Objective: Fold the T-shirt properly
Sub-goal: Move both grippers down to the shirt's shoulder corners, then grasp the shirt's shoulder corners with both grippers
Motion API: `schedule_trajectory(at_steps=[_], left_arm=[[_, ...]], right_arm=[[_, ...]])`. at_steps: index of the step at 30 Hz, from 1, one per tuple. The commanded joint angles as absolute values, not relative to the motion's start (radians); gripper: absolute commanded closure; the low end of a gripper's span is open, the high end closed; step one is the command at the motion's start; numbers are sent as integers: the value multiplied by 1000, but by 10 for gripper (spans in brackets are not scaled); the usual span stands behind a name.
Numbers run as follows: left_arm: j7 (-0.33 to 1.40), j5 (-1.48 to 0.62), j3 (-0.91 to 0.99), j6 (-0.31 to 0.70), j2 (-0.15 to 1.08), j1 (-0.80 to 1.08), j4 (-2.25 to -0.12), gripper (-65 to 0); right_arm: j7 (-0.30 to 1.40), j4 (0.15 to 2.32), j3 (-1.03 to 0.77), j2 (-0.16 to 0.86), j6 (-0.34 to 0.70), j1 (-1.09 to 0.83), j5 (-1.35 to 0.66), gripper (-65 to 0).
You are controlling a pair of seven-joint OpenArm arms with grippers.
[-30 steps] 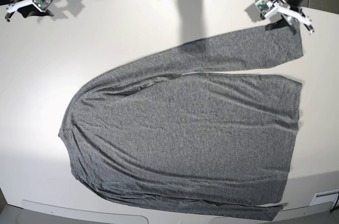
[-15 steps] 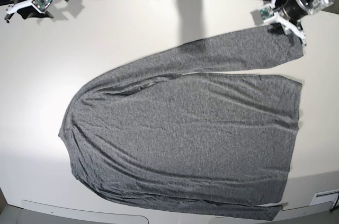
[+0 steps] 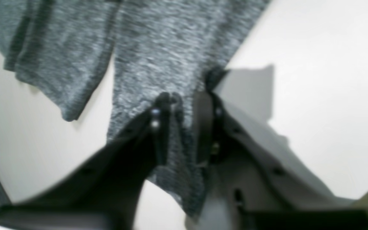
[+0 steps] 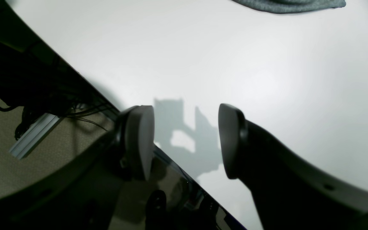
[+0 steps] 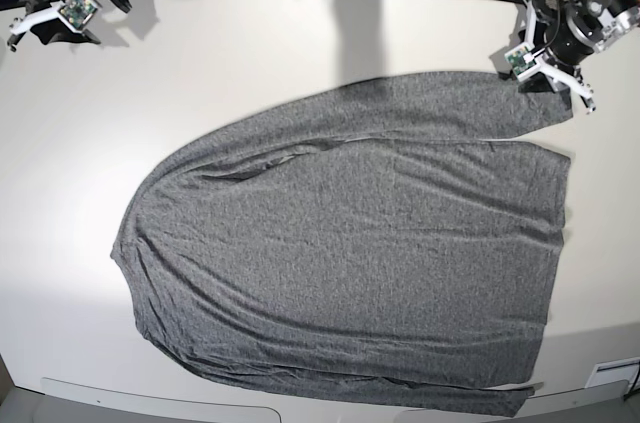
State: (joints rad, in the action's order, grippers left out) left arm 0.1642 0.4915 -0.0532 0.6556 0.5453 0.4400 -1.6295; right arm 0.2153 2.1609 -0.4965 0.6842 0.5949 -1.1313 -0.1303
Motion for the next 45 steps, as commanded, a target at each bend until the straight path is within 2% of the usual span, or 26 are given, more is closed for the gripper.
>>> schedule_trajectory(at_steps=[1, 4, 8, 12, 15, 21, 25, 45], left_arm=[[283, 531, -55, 698, 554, 455, -1609, -74], [312, 530, -55, 698, 554, 455, -1609, 0], [289, 478, -55, 698, 554, 455, -1609, 0], [207, 427, -55, 698, 554, 458, -1610, 0], [207, 329, -55, 698, 554, 457, -1612, 0], [207, 255, -55, 698, 554, 457, -1612, 0], [207, 255, -55, 698, 554, 457, -1612, 0], [208, 256, -55, 698, 554, 457, -1612, 0]], right_arm=[[198, 2177, -504, 693, 584, -1142, -135, -323], [197, 2177, -504, 693, 585, -1142, -135, -323], [187, 2177, -503, 701, 588, -1134, -125, -323], [182, 2177, -491, 715, 590, -1081, -42, -323], [179, 2177, -452, 715, 590, -1011, 29, -323], [157, 2159, -247, 738, 590, -834, 223, -323], [158, 2073, -76, 751, 587, -691, 340, -323], [252, 1559, 419, 742, 614, -77, 412, -323]])
